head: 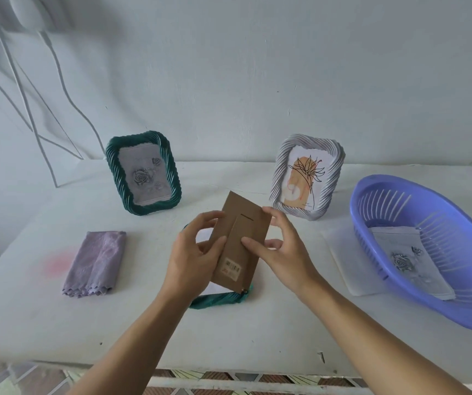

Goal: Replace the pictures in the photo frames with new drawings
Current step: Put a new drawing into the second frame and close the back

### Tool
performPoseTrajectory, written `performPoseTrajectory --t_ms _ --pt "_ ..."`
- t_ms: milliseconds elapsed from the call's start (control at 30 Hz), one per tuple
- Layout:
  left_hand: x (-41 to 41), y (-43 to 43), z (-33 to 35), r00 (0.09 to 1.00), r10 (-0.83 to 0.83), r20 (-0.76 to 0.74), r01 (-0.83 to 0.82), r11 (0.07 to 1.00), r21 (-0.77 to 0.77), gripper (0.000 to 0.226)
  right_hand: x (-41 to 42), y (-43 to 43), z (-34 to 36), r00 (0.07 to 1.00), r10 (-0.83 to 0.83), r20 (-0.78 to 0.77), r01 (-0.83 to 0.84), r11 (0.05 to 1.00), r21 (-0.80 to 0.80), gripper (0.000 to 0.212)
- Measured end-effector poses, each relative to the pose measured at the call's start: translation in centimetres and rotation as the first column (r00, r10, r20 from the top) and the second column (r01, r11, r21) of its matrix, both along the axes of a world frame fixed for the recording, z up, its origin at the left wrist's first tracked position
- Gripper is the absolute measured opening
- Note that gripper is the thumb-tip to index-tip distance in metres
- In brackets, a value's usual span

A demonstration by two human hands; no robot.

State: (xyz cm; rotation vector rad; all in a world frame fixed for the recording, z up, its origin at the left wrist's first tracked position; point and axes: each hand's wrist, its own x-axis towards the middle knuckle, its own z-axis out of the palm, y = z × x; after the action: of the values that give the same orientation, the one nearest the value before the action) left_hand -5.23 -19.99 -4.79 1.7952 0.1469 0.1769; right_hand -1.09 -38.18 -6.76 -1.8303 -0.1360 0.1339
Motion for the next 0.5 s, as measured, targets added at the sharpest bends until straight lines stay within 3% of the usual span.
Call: performPoseTrajectory --t_ms 133,233,367,500 --pt "-0.8 2.6 -0.5 0.998 0.057 0.034 -0.063 0.974 0.216 0.042 0.4 2.2 0.2 1.0 -0.014 -0.003 0.014 0.999 0.038 0.062" --pt "-1.1 4.5 -0.5 0.998 0.059 0.029 -0.065 0.953 0.296 0.044 0.5 3.5 0.2 1.0 0.017 0.0 -0.017 1.0 -0.01 0.059" --pt "-1.1 6.4 -0.8 1.0 -0.007 -0.004 0.008 0.901 0.434 0.043 0.6 4.1 -0.2 0.992 0.122 0.015 -0.118 0.982 -0.15 0.051" --pt "-0.9 7.1 -1.8 0.999 -0.019 -0.03 0.032 0.85 0.525 0.04 0.6 3.8 -0.6 0.968 0.25 0.033 -0.222 0.908 -0.355 0.066"
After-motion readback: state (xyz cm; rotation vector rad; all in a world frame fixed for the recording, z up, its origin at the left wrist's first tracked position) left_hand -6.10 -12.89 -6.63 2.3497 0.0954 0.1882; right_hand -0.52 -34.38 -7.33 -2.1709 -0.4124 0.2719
